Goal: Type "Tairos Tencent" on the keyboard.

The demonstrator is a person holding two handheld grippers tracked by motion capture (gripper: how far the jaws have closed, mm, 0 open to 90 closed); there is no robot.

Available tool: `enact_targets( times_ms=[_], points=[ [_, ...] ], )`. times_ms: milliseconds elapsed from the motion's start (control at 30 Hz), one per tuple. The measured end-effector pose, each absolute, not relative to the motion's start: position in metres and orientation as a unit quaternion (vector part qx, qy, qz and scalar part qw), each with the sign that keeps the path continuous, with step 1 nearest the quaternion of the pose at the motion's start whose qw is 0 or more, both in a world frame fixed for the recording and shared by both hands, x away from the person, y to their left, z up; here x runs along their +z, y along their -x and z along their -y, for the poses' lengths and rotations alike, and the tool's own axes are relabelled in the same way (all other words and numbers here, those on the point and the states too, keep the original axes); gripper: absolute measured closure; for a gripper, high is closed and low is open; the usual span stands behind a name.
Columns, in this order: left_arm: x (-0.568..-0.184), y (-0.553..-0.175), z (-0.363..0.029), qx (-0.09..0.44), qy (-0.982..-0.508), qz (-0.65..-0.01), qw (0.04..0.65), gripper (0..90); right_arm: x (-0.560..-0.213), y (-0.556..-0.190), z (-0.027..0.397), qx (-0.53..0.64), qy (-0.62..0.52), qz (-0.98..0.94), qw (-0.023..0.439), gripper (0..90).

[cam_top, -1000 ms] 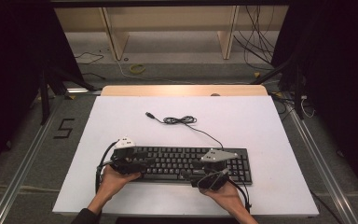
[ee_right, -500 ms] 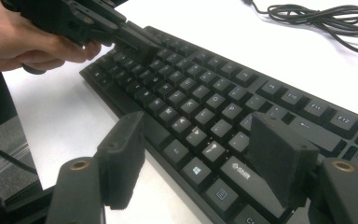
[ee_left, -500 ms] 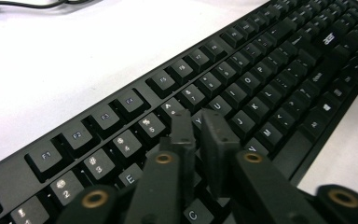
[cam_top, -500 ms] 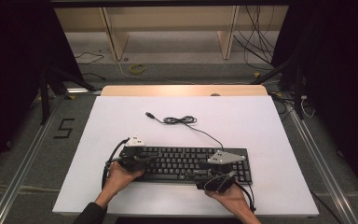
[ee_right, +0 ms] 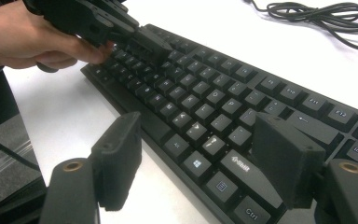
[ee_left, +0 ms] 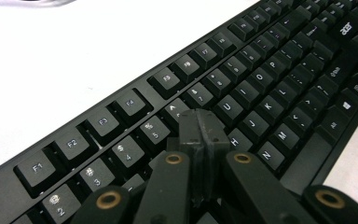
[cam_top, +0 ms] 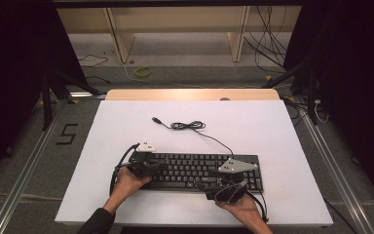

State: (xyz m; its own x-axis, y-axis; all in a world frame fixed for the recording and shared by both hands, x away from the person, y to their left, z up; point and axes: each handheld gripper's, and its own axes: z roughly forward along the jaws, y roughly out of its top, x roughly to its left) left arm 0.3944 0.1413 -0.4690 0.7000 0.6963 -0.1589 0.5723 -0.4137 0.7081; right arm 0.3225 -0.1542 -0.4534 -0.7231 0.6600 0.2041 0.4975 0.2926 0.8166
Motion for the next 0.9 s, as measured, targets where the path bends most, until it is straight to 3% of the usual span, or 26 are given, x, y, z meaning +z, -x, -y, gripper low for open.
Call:
enact_targets(
  times_ms=[900],
  points=[
    [-0.4764,-0.3966,-0.1404,0.075,-0.838,-0.383,0.381,89.2,-0.4536,-0.3209,0.1550,0.471,-0.361,-0.800,0.085,34.0]
  ],
)
